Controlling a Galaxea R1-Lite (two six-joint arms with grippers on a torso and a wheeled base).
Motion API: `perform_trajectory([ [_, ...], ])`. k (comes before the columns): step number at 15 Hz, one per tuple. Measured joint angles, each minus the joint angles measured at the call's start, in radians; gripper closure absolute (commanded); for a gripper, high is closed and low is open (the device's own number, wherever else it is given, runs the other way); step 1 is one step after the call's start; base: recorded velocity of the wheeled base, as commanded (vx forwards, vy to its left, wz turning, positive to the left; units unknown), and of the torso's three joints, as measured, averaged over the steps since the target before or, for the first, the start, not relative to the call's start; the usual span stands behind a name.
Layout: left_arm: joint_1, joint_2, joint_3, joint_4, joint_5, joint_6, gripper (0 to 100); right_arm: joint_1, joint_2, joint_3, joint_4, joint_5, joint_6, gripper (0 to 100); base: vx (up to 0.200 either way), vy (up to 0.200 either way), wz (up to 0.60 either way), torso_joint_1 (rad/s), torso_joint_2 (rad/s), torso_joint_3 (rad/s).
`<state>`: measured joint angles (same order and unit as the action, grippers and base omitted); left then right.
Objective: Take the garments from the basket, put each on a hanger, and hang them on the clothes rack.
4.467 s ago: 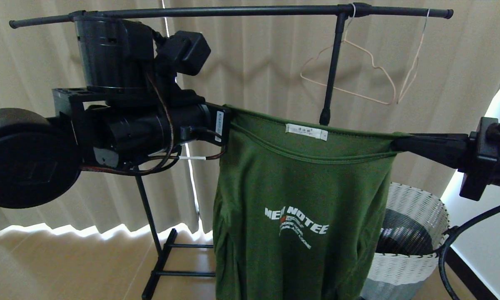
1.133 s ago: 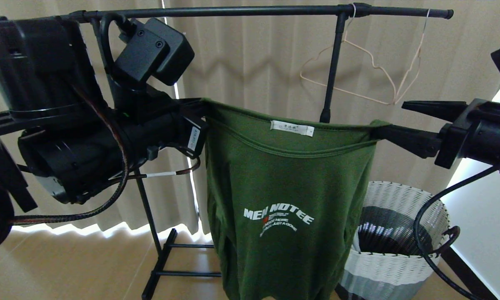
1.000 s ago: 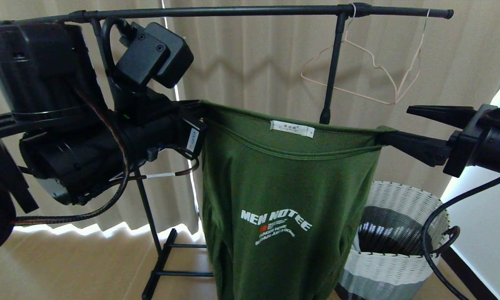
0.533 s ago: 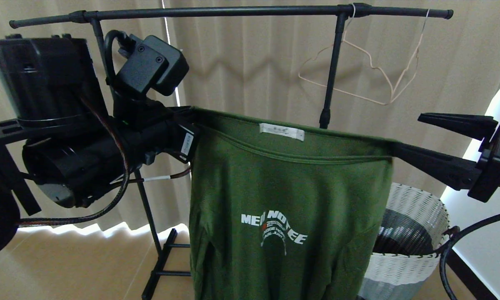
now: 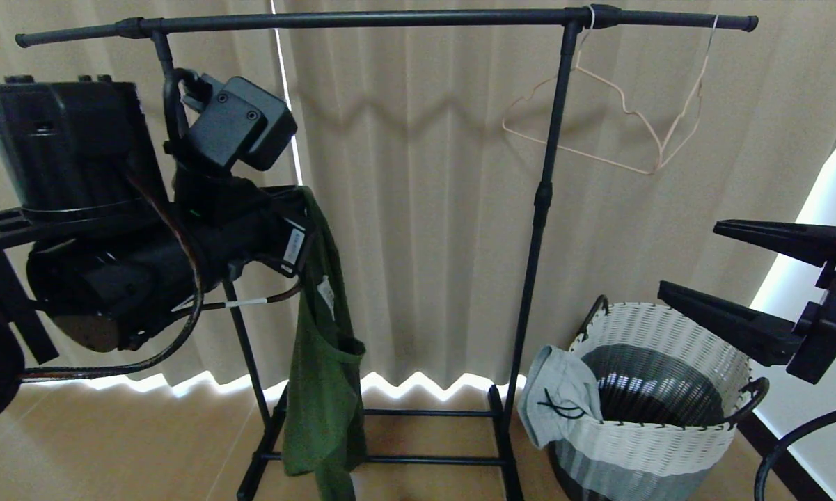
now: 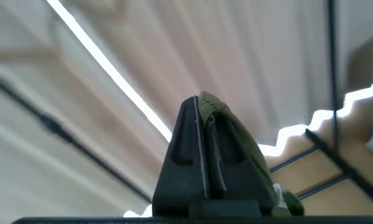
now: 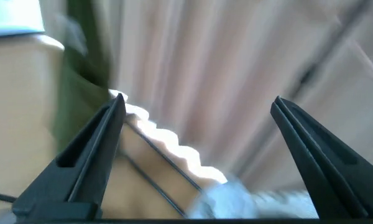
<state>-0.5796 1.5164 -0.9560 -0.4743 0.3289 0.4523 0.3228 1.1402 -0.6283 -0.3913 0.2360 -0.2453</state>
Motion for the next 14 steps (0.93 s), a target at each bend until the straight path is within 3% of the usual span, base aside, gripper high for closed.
perform_trajectory([
  [2,0.027,-0.066,0.070,0.000,-0.003,0.012,100,-0.019,-0.019,0.051,-0.004,-0.103,-0.073,0,0.000,0.000,0.00,0.000,0.00,0.000],
  [4,0.050,-0.162,0.177,0.000,-0.007,0.016,100,-0.026,-0.055,0.103,-0.005,-0.170,-0.089,0,0.000,0.000,0.00,0.000,0.00,0.000],
  [6,0.097,-0.243,0.268,0.000,-0.031,0.010,100,-0.033,-0.083,0.147,-0.005,-0.191,-0.086,0,0.000,0.000,0.00,0.000,0.00,0.000],
  [10,0.207,-0.327,0.333,-0.001,-0.120,-0.063,100,-0.055,-0.108,0.175,-0.004,-0.224,0.025,0,0.000,0.000,0.00,0.000,0.00,0.000],
  [14,0.232,-0.392,0.360,-0.001,-0.142,-0.086,100,-0.183,-0.116,0.210,-0.004,-0.240,-0.047,0,0.000,0.000,0.00,0.000,0.00,0.000],
])
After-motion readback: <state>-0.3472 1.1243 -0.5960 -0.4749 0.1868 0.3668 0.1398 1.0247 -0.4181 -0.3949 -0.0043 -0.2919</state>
